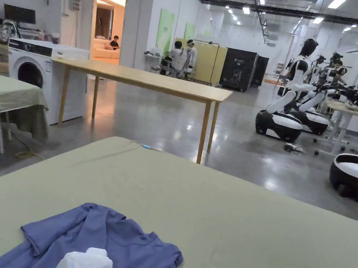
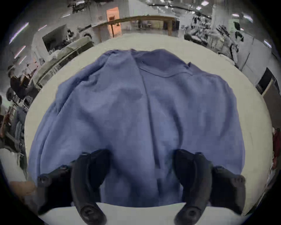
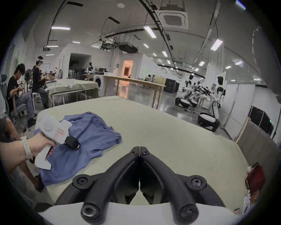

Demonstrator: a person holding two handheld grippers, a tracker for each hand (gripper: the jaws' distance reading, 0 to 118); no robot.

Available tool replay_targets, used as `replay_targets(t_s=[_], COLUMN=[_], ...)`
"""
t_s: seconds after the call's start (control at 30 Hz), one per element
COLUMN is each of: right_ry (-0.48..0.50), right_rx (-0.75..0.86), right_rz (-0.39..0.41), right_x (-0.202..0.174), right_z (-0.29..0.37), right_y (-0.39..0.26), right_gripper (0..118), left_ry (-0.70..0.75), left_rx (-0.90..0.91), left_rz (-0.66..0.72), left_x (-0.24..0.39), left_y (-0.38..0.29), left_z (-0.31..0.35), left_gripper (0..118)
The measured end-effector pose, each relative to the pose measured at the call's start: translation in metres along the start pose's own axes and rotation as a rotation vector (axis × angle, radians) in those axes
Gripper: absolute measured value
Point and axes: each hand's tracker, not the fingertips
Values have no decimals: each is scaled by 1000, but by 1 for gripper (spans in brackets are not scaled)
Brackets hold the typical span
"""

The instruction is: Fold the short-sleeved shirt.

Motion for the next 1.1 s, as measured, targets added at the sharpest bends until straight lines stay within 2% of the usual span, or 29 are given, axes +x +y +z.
replay_targets(t_s=[0.03, 0.07, 0.1, 0.13, 0.17, 0.2, 0.23, 0.27, 0.37, 0.47, 0.57, 0.9, 1.03, 1.1], right_ry=[-2, -4, -2, 1, 0, -4, -7, -14, -43, -86, -135, -392, -462, -494], right_rx=[1, 2, -2, -5, -6, -4, 0, 5, 21, 32, 29, 10, -9, -18], right_rz=[-2, -8, -18, -24, -29, -33, -35, -37, -72, -153, -233, -277, -310, -323], right_x=[2, 3, 6, 8, 10, 12, 14, 18, 34, 60, 92, 201, 236, 253], right_z=[0, 1, 1, 1, 3, 6, 9, 13, 28, 52, 80, 177, 210, 222], right_y=[-1, -1, 0, 0, 1, 2, 2, 3, 1, -8, -22, -73, -92, -103], right_gripper=[3, 3, 3, 3, 3, 3, 3, 3, 3, 3, 3, 3, 3, 3], left_ry=[-11, -5, 62, 101, 18, 39, 0, -8, -174, -253, -359, -766, -869, -851], left_rx=[36, 69, 167, 205, 135, 135, 72, 80, 170, 236, 293, 369, 321, 269], left_rz=[-35, -68, -81, -91, -47, -63, -54, -53, -21, -102, -155, -442, -530, -575], left_x=[-1, -4, 15, 17, 18, 22, 5, 6, 21, 59, 127, 390, 476, 512], left_y=[2, 4, -19, -24, -26, -31, -9, -4, 2, 15, 5, -61, -99, -123], left_z=[1, 2, 49, 54, 55, 60, 32, 37, 56, 77, 106, 227, 251, 240], left_gripper=[73, 47, 7, 0, 0, 0, 0, 0, 0, 0, 0, 0, 0, 0])
